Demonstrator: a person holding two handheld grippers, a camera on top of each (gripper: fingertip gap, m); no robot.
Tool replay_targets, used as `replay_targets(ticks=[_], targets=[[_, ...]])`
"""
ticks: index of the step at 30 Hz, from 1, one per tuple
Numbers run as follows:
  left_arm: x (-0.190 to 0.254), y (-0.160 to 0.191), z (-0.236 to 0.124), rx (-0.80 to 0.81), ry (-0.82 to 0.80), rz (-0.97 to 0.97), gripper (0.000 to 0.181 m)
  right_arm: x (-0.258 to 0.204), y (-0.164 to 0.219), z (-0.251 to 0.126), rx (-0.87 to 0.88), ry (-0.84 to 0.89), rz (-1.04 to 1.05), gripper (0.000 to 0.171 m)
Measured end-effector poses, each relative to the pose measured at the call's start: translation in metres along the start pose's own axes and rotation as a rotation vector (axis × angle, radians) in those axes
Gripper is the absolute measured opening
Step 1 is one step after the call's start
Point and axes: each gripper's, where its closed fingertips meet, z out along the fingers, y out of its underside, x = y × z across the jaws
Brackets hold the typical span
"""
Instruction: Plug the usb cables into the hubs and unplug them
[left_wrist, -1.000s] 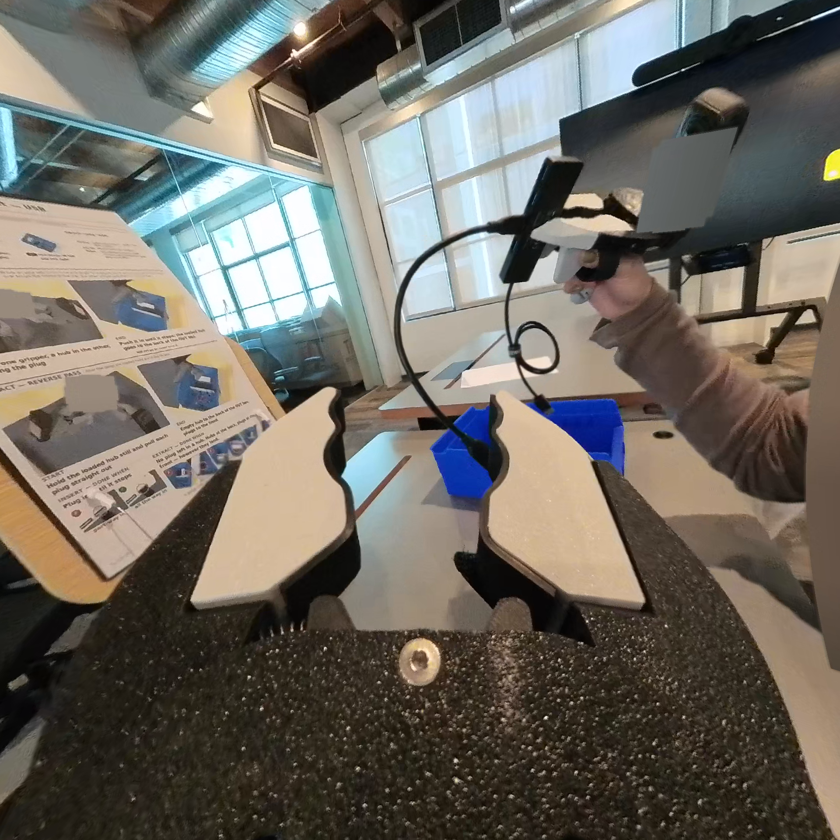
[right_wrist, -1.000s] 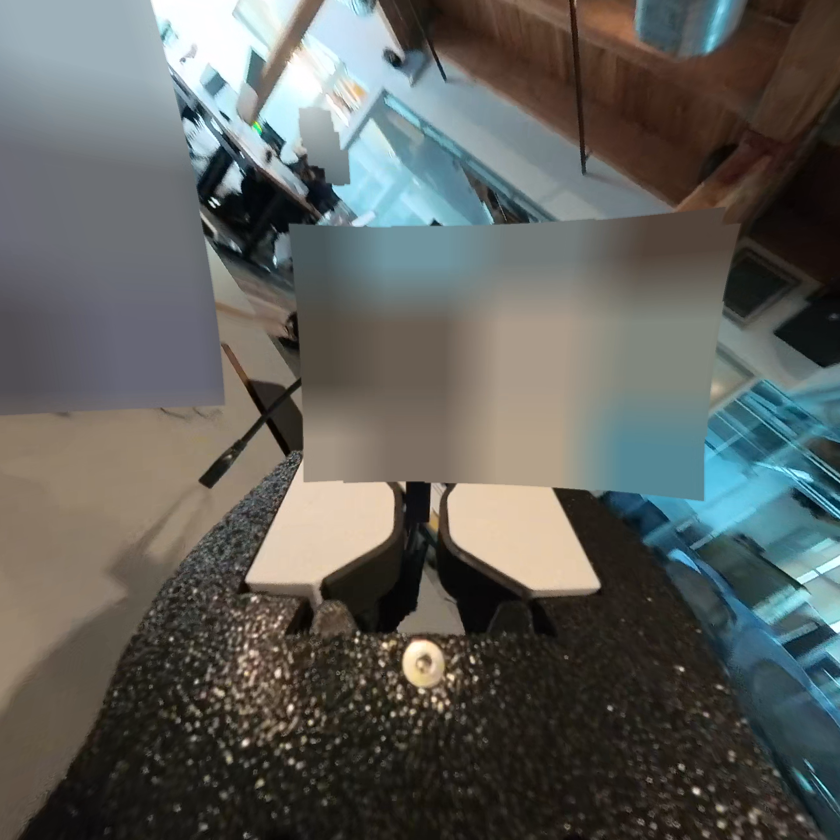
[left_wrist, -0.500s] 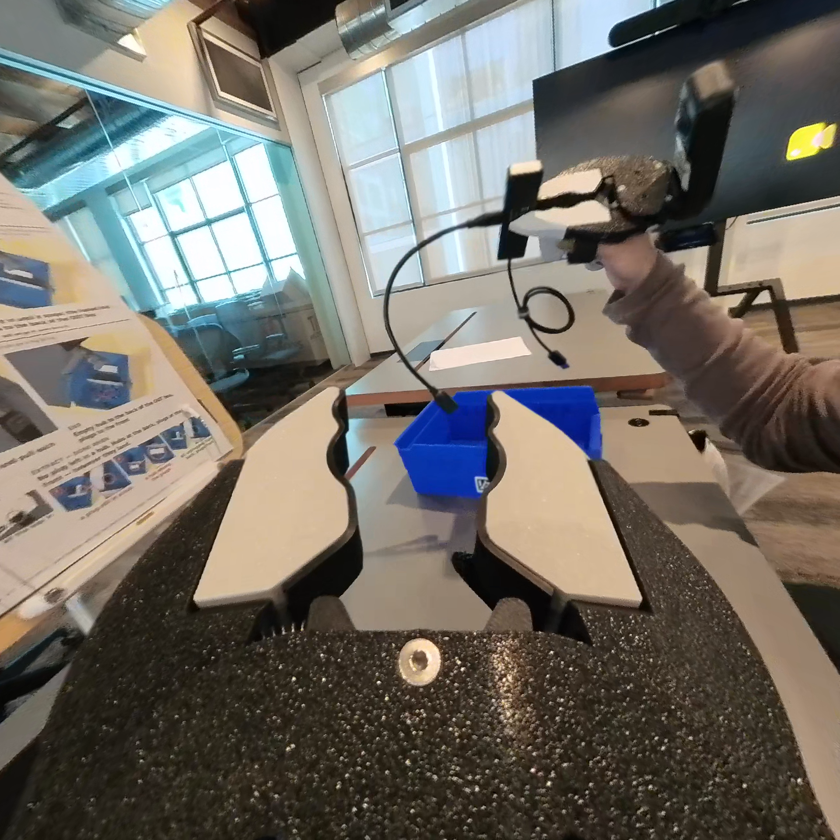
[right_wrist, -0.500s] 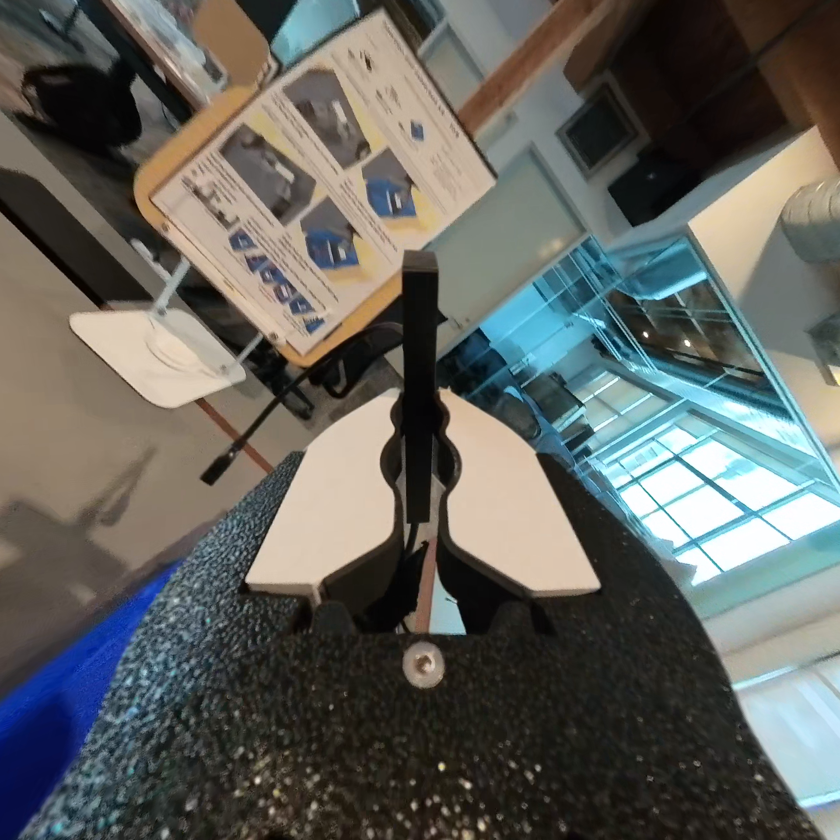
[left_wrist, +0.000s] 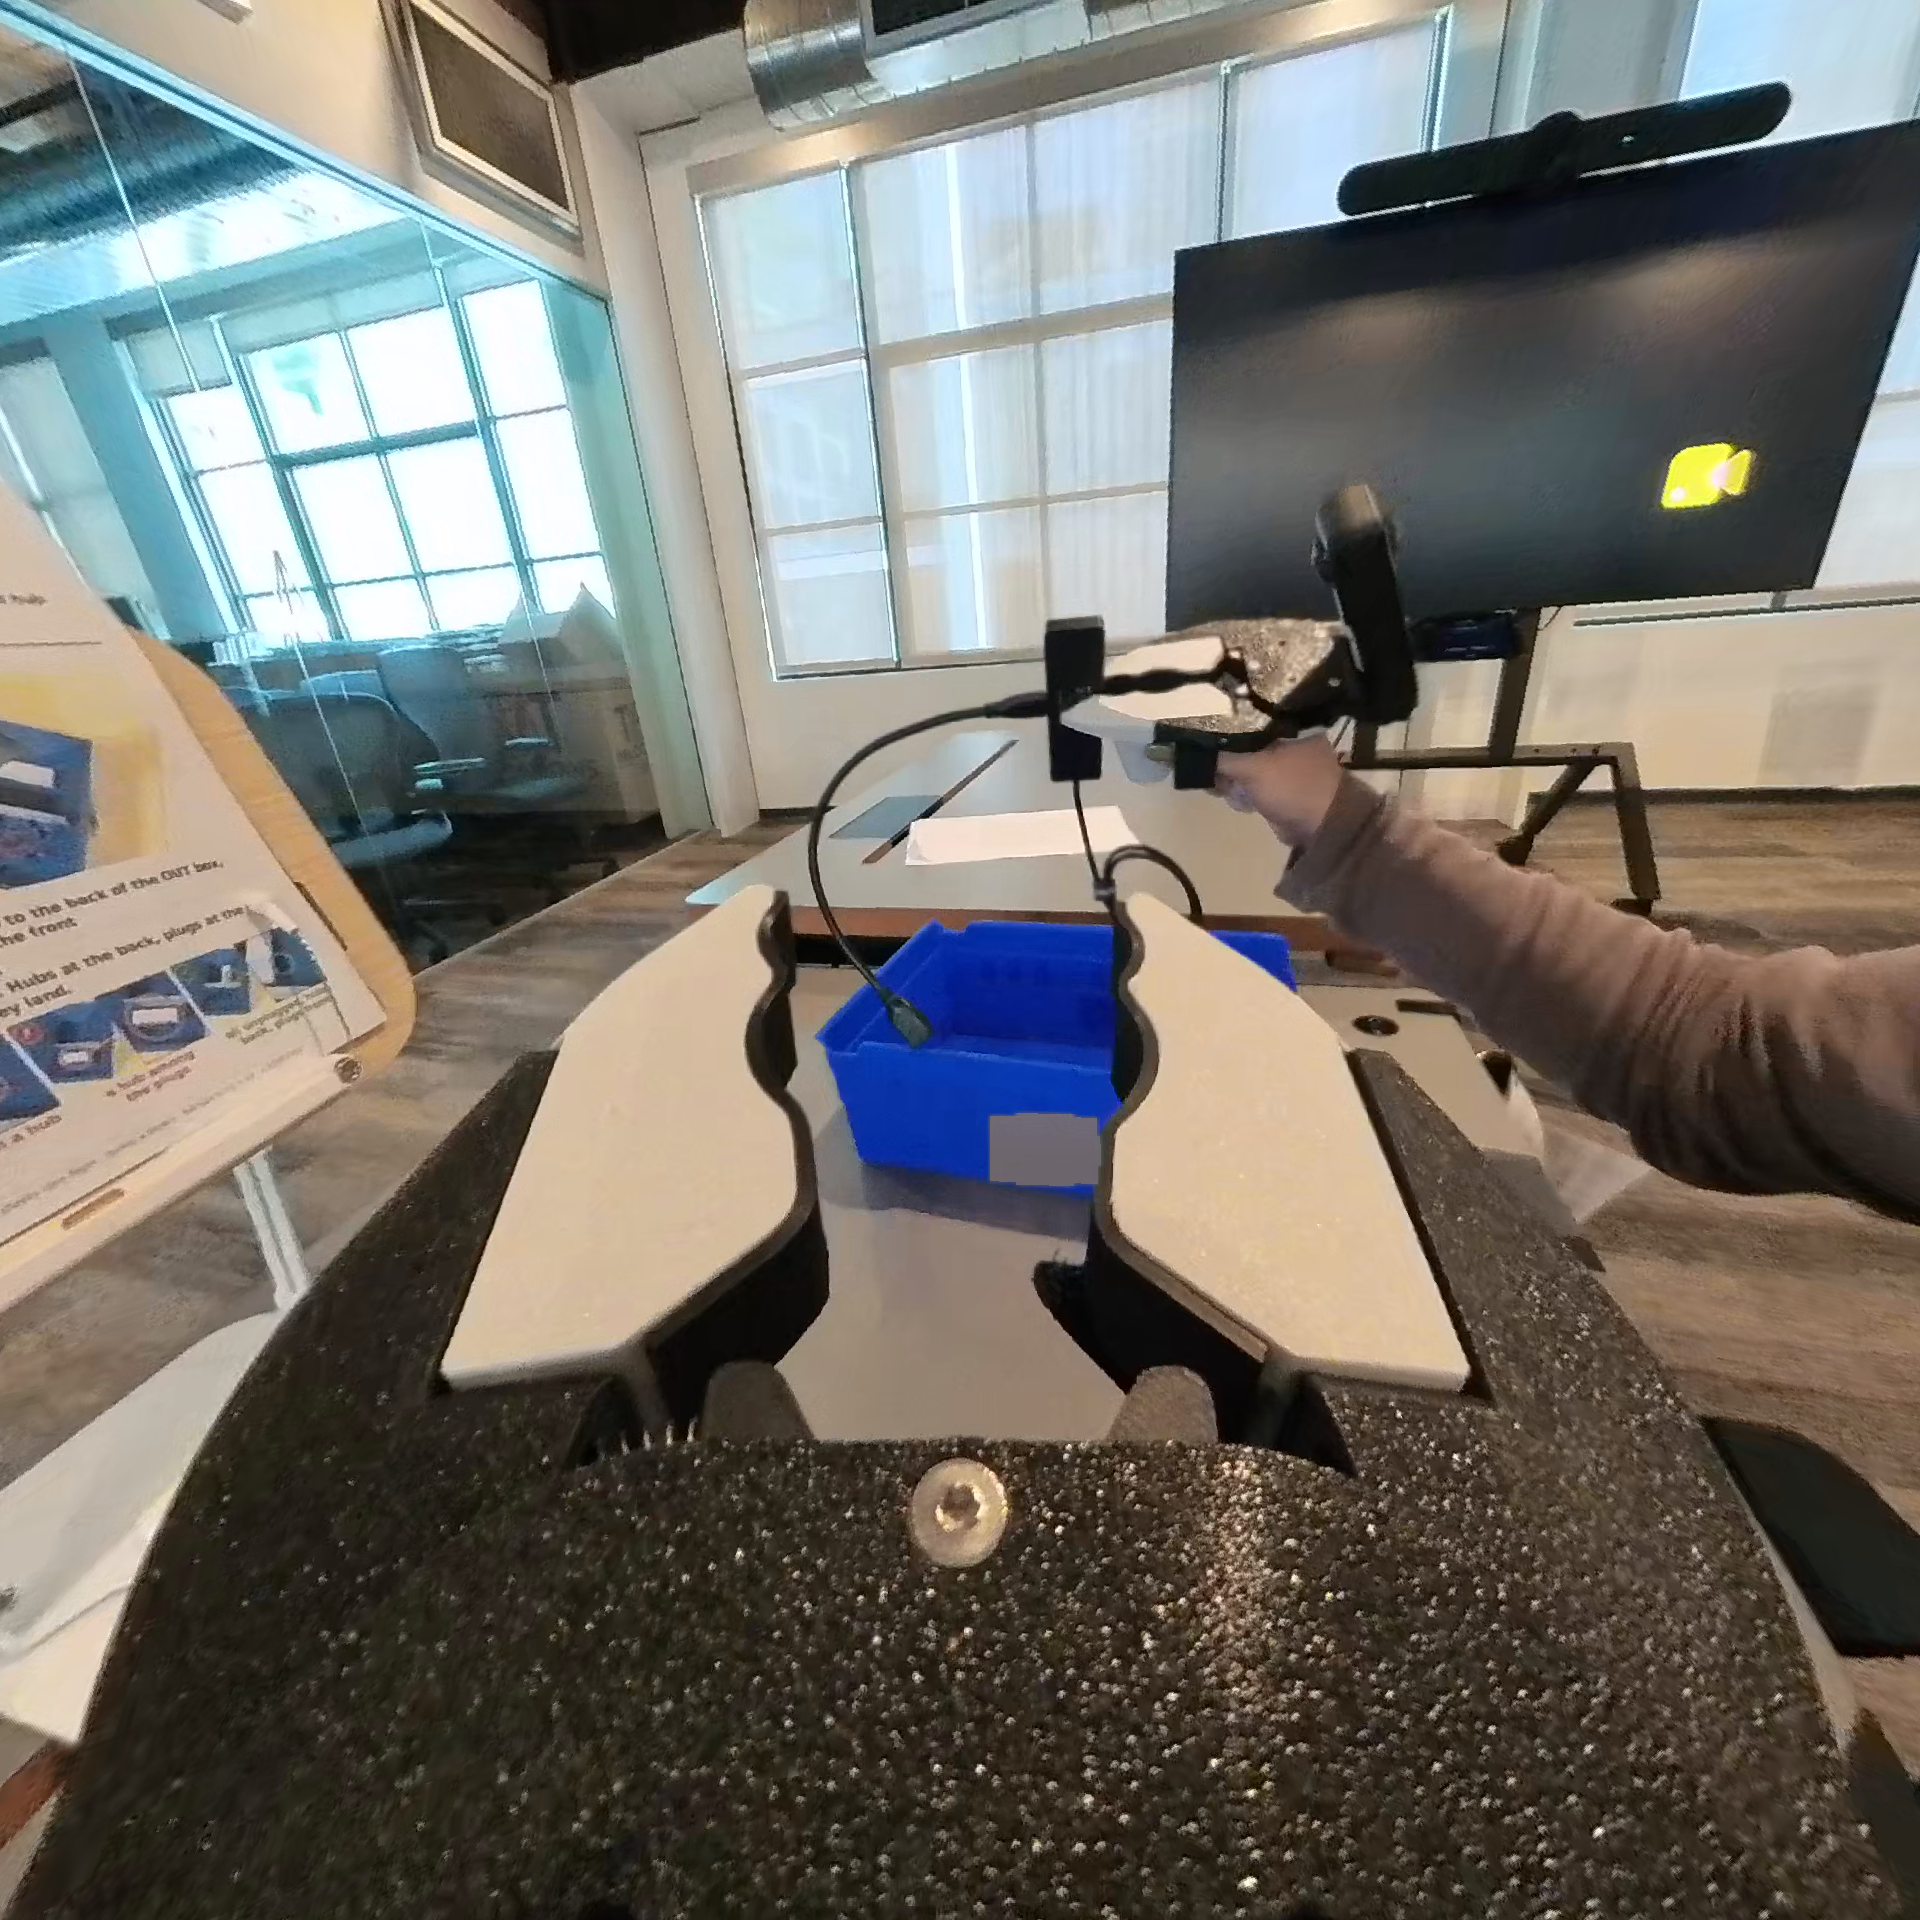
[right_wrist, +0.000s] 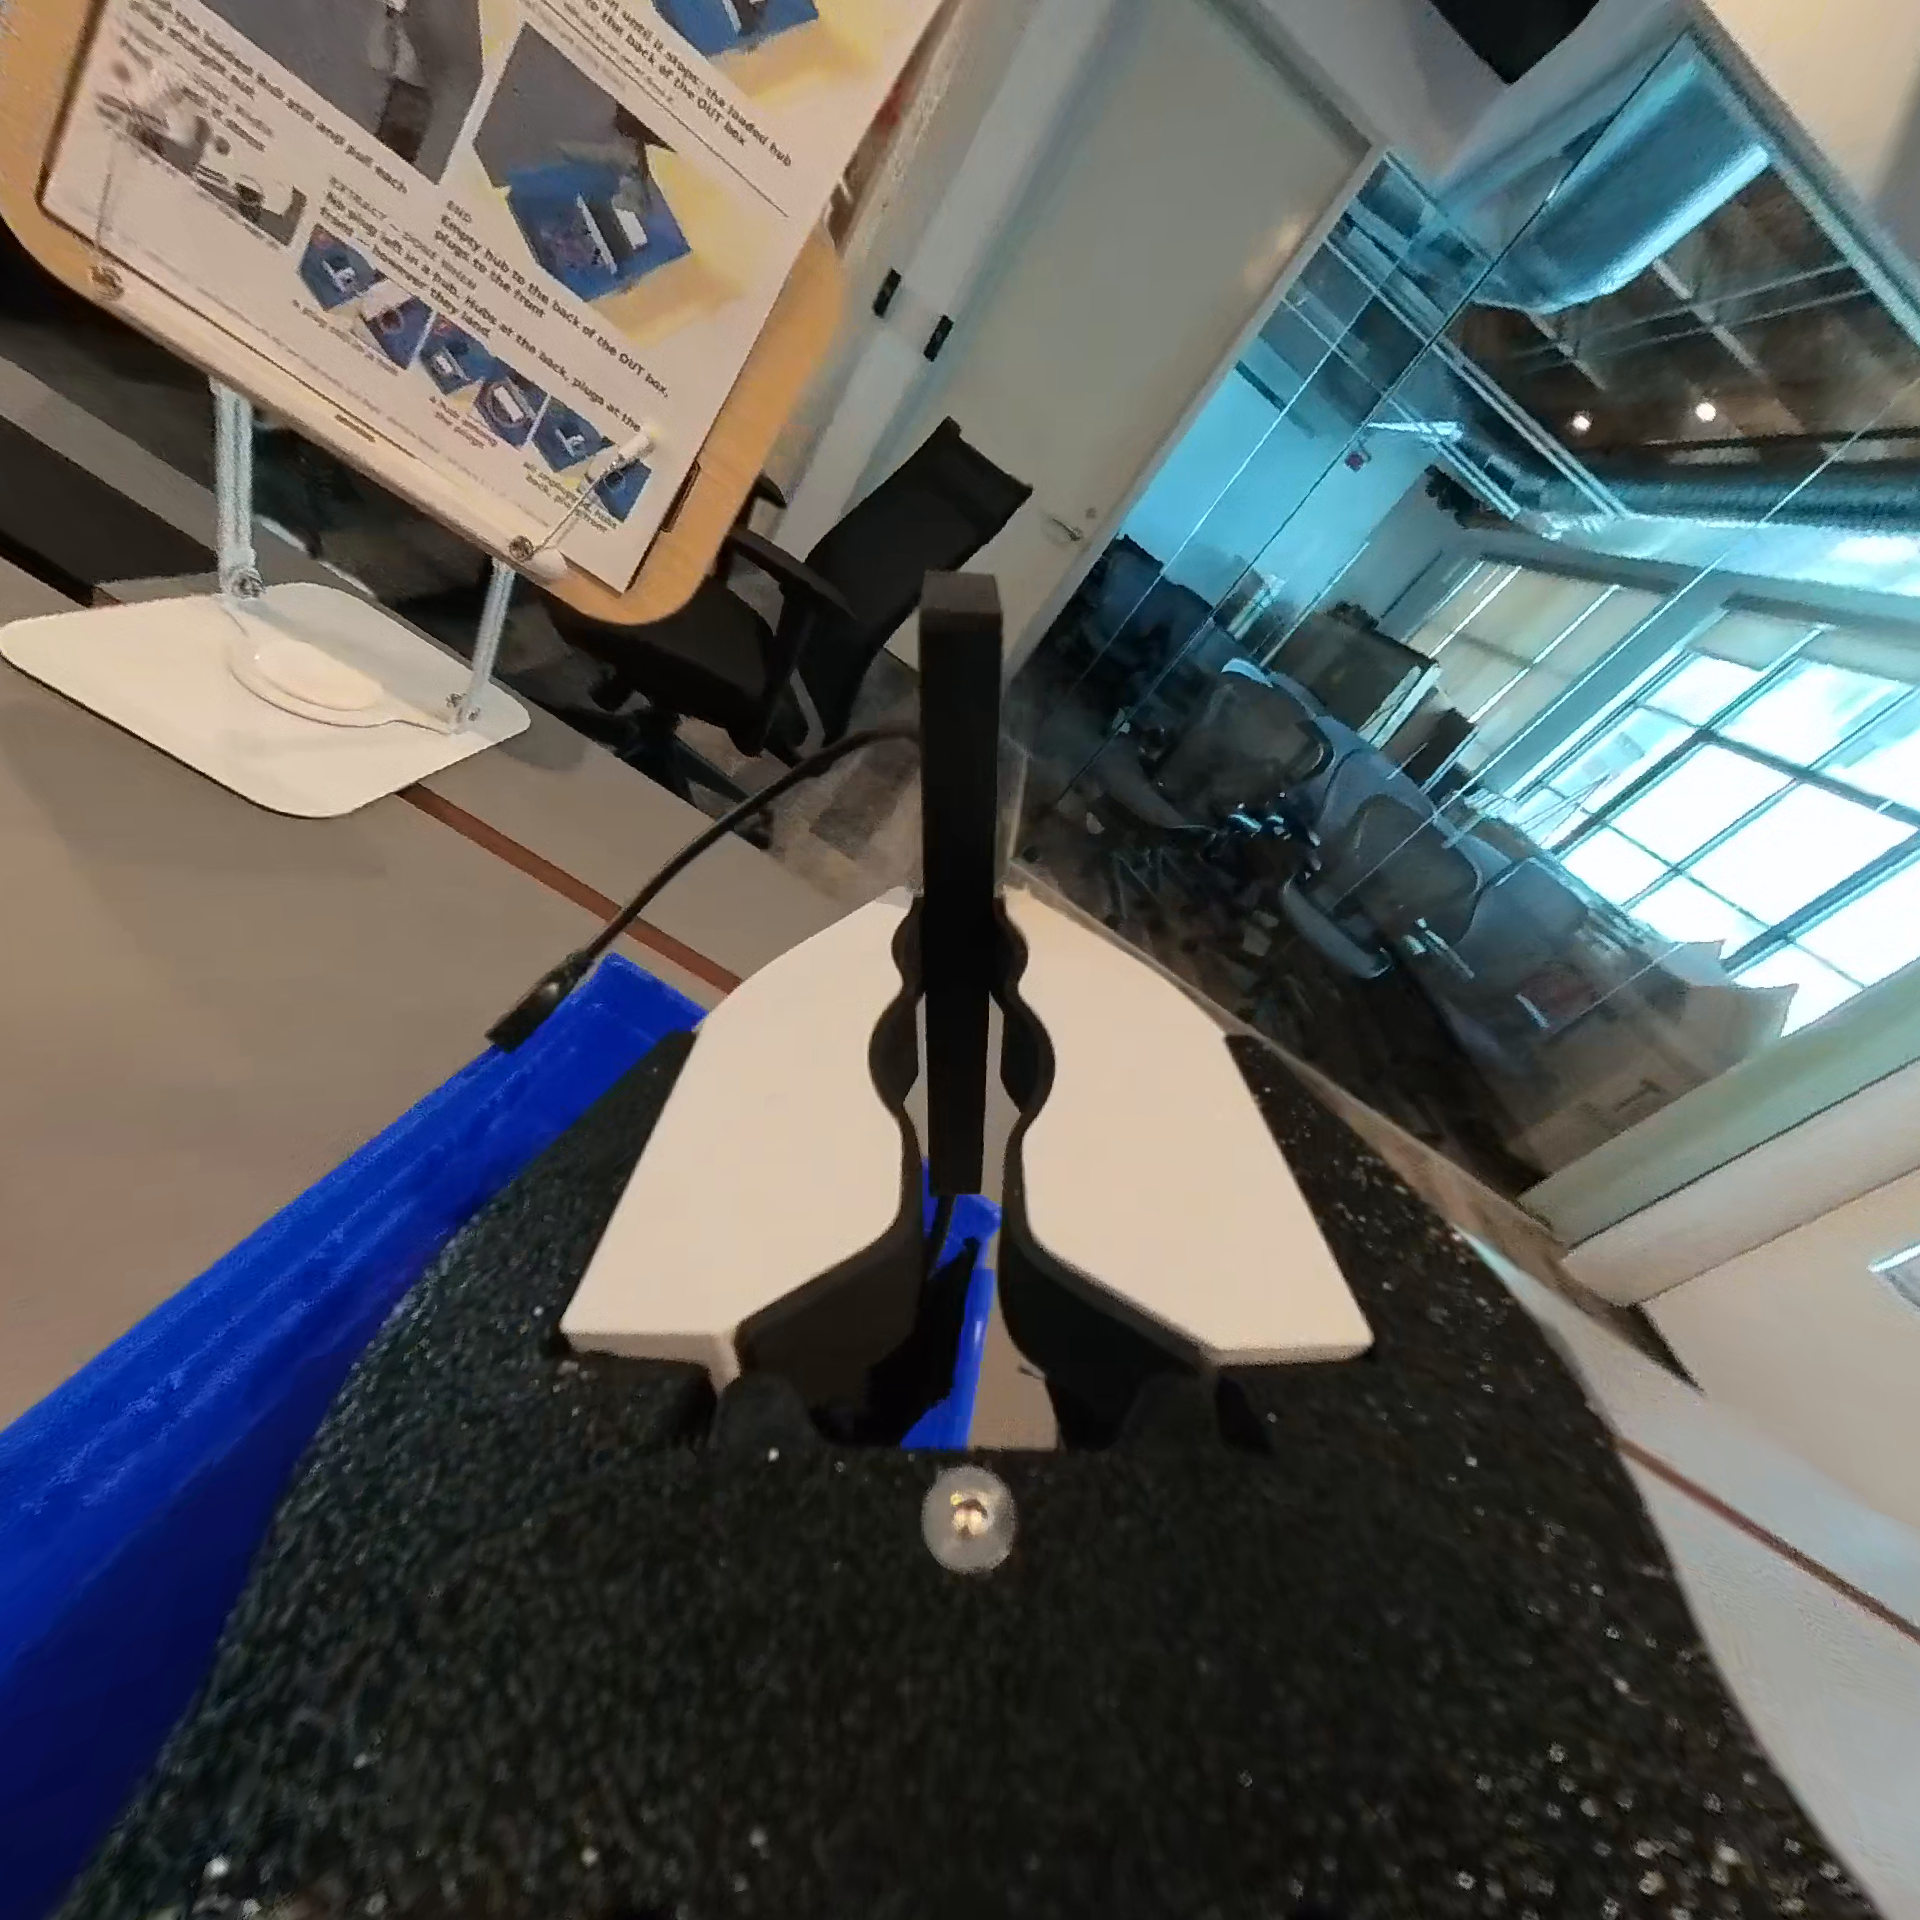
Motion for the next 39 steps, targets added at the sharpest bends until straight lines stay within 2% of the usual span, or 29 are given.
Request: replay_targets(ticks=[4,14,17,24,30,39], targets=[[-0.008,-0.004,-0.009,0.02,-0.026,-0.009,0.058,0.005,0.005,-0.006,0.045,-0.006,0.094,0.01],[-0.023,-0.018,-0.031,0.086,-0.066,-0.037,0.058,0.019,0.004,-0.013,0.028,0.052,0.057,0.01],[-0.025,-0.02,-0.034,0.089,-0.076,-0.029,0.058,0.018,0.014,-0.018,-0.035,0.048,-0.003,0.01],[-0.028,-0.024,-0.04,0.104,-0.085,-0.033,0.057,-0.002,0.045,-0.025,-0.263,-0.152,-0.103,0.01],[-0.029,-0.026,-0.044,0.11,-0.095,-0.029,0.057,-0.008,0.068,-0.031,-0.431,-0.234,-0.166,0.01],[-0.031,-0.028,-0.048,0.117,-0.102,-0.034,0.057,-0.03,0.073,-0.014,-0.454,-0.288,-0.2,0.01]])
